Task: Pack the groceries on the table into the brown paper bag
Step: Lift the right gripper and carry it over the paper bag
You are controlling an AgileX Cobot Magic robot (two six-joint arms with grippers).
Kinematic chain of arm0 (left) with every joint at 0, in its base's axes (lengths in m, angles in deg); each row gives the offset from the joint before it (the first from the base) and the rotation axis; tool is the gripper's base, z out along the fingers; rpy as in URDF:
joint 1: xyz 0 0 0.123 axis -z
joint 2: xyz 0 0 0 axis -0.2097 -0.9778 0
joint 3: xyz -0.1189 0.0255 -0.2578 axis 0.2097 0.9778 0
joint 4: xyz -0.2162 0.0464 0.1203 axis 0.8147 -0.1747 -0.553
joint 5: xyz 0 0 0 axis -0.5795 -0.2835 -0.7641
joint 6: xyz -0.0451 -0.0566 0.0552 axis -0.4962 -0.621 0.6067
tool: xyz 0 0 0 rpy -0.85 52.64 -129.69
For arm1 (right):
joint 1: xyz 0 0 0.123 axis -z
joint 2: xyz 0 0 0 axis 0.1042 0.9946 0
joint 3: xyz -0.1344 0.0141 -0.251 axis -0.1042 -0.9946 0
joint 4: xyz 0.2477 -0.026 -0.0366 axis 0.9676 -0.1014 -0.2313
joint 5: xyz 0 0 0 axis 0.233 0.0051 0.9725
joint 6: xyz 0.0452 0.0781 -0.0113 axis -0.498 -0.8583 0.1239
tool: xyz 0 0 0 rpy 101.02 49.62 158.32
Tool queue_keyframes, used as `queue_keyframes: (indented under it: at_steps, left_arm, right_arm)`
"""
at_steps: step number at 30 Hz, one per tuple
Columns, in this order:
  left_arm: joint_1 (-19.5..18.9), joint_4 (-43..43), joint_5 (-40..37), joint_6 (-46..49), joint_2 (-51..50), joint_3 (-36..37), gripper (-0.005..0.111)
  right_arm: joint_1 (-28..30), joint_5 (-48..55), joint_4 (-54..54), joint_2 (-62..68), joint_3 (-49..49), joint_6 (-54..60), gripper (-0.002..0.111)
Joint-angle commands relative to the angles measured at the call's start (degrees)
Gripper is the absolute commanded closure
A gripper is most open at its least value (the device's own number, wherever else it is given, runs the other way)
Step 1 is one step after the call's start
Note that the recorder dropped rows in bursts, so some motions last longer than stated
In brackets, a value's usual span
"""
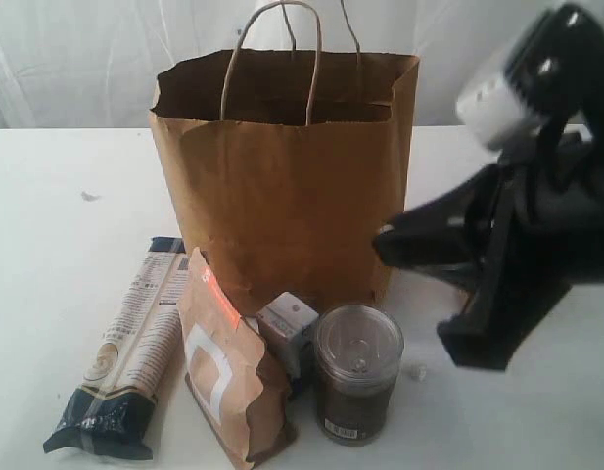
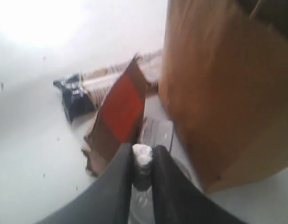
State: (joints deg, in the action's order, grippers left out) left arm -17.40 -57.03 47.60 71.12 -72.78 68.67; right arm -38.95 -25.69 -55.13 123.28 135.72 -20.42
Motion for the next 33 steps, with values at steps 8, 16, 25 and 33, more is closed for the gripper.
queue_keyframes:
  at_steps: [8,16,25,33]
  left_arm:
    - [0.44,0.21,0.18,-0.15,0.25,0.24,0.107]
    - [0.44,0.21,0.18,-0.15,0.25,0.24,0.107]
    - [0.44,0.21,0.18,-0.15,0.25,0.24,0.107]
    - [0.44,0.21,0.18,-0.15,0.25,0.24,0.107]
  right_arm:
    - [-1.03,2.54,1.32,11.24,19.64,-0.51,0.108]
    - [-5.68,2.23,-1.65,22.25,32.62,0.55,0.108]
    - [-9.32,1.35,-9.15,33.00,43.52,-1.63,0.108]
    - [-9.96,-0.20,-15.10,39.01,51.04,-7.63,0.108]
